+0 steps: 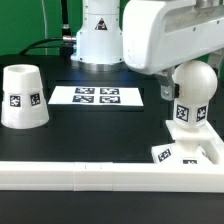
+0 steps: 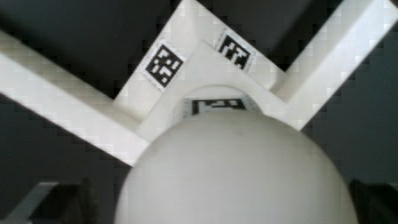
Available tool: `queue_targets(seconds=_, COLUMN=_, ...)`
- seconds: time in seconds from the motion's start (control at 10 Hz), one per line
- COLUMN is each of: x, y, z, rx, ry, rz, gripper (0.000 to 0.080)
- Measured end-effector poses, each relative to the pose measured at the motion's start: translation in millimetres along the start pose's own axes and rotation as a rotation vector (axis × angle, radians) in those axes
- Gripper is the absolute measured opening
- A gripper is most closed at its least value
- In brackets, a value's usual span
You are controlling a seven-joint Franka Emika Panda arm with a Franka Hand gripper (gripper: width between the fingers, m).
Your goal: Assemble lamp
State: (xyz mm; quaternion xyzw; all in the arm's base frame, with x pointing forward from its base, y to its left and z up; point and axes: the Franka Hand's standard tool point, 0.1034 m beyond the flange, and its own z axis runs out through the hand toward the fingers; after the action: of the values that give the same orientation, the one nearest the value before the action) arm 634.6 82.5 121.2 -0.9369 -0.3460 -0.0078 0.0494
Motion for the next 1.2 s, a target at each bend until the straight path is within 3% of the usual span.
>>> queue_targets(seconds=0.3, x=3.8, y=-4.7, z=3.3, rx=-0.036, ry=-0.013, rz=-0.227, gripper=0.0699)
queue_targets(seconds=0.9, x=2.5, y=-5.3, z=5.1, rx=-0.062, ry=-0.059, rz=-0.630, gripper=0.0699)
queue_targets(seconds=1.2, x=3.2, y=-2.2, z=5.0, rx=-0.089, ry=-0.091, rz=-0.877, gripper=0.0699)
